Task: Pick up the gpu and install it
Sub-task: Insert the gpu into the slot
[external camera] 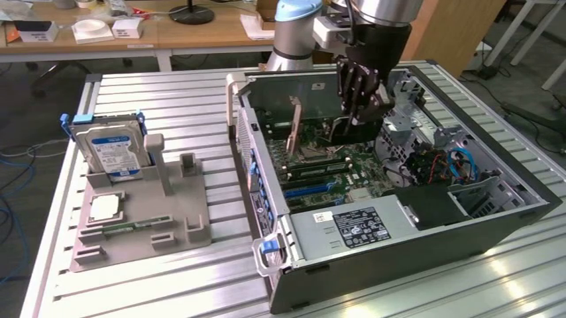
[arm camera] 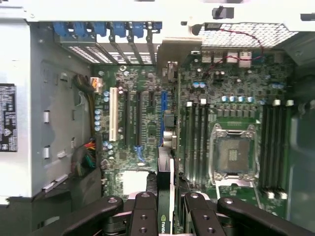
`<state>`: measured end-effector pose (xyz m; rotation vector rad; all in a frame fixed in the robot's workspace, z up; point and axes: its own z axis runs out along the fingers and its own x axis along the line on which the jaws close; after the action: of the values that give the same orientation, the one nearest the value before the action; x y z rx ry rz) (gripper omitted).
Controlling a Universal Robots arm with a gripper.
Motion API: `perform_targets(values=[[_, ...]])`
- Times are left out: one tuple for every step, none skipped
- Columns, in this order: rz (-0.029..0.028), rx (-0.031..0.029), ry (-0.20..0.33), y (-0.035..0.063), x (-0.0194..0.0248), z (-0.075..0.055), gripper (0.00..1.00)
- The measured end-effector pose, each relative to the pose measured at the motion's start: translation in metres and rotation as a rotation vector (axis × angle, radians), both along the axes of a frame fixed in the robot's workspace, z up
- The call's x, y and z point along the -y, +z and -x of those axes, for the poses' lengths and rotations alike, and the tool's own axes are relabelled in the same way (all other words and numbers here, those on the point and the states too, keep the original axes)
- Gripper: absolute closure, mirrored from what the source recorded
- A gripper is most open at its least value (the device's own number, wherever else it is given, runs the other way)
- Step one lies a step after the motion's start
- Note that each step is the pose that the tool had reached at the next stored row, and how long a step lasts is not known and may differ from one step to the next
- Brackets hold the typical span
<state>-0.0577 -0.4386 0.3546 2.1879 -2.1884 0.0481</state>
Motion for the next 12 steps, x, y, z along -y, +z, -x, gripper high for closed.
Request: perform_targets(values=[[0.0004,0.0000,0.000,0.0000,0.0000,0.0000,0.74],[-0.0041,-0.0001,0.000,0.0000,0.0001,0.0000,0.74],[-0.0101,0.0000,0.000,-0.0002,0.0000,0.0000,0.74],[-0.0100,0.0000,0.000,-0.0002,0.0000,0.0000,0.74],[-0.0072,-0.0001,0.000,-0.0002,-0.0001,0.0000,0.74],[-0.0004,-0.0001,0.000,-0.0002,-0.0002,0.0001,0.74],[0.0136,-0.0001,0.000,-0.0001,-0.0005,0.0000,0.74],[0.0292,-0.0001,0.000,-0.0002,-0.0008,0.0000,0.74],[0.0358,-0.0001,0.000,-0.0002,-0.0009,0.0000,0.74],[0.0352,0.0000,0.000,-0.0002,-0.0008,0.0000,0.74],[0.0280,0.0001,0.000,-0.0003,-0.0008,0.0000,0.74],[0.0126,-0.0001,0.000,-0.0003,-0.0009,0.0000,0.74]])
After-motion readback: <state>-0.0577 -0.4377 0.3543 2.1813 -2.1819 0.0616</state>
